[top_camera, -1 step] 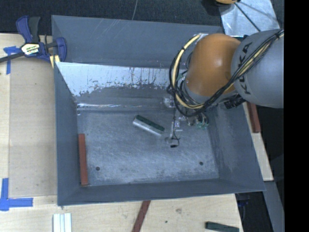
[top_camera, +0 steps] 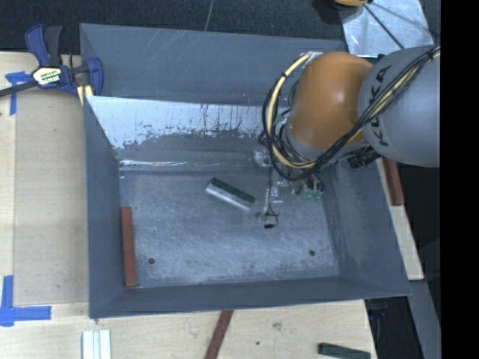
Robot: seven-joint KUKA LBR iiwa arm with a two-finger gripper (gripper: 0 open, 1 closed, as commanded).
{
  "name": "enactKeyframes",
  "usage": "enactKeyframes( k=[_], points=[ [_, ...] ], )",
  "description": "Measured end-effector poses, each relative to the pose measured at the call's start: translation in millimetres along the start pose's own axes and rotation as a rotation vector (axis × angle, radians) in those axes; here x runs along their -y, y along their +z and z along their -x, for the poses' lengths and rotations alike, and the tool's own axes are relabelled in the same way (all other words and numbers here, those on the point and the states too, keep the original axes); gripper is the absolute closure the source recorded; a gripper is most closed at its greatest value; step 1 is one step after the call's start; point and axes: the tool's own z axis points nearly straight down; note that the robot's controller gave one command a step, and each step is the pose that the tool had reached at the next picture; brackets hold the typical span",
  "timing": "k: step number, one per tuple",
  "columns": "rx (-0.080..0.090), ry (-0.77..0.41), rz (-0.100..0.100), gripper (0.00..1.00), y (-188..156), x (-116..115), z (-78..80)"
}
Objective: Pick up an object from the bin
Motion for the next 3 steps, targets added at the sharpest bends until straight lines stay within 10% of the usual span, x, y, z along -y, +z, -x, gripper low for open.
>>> enactKeyframes(
  k=[1,2,3],
  points=[
    [0.003,0.083,0.000,1.00,77,-23,34.6],
    [0.003,0.083,0.000,1.00,77,-23,34.6],
    [0.001,0.025,-0.001,1.00,-66,-14,48.0]
  ],
)
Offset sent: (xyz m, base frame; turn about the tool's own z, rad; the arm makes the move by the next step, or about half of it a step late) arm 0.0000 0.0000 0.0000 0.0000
